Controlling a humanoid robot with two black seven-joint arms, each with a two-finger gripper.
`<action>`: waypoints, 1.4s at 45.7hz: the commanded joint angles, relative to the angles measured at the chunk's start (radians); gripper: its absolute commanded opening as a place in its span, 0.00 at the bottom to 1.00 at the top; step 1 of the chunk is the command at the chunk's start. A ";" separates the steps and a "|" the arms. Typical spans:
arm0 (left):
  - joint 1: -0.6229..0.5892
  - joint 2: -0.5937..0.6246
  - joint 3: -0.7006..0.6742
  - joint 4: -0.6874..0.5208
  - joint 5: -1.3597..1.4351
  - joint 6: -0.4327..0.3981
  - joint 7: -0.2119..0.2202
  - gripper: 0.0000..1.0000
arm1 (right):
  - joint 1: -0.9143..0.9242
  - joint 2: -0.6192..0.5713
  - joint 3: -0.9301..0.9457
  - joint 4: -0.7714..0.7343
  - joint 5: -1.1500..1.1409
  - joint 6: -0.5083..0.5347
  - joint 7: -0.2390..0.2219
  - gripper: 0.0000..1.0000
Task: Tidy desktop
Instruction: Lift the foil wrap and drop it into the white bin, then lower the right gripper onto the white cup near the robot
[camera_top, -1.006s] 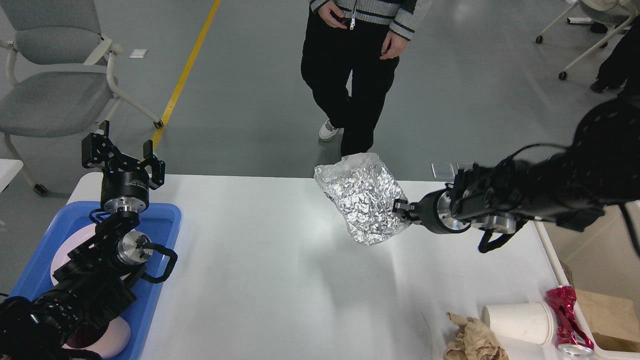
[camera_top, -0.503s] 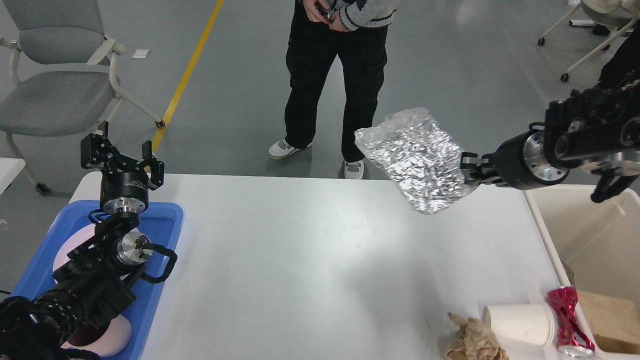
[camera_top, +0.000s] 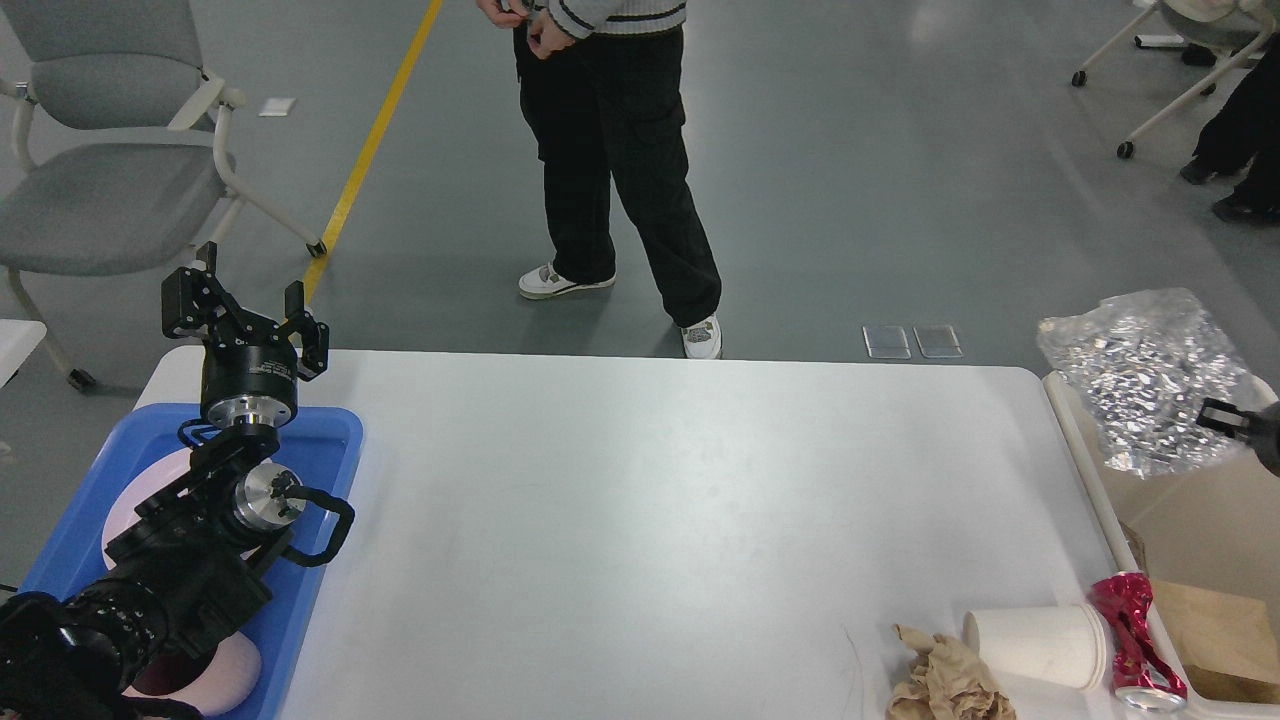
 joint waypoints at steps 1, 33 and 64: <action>-0.001 0.000 0.000 0.000 0.000 0.000 0.000 0.96 | -0.249 -0.001 0.002 -0.225 0.175 -0.038 -0.036 0.00; -0.001 0.000 0.003 0.000 -0.002 0.000 -0.002 0.96 | -0.606 0.061 0.224 -0.636 0.165 -0.044 -0.157 1.00; -0.001 0.002 0.003 0.000 0.000 0.000 -0.002 0.96 | 0.184 0.212 0.253 -0.316 0.137 0.399 -0.188 1.00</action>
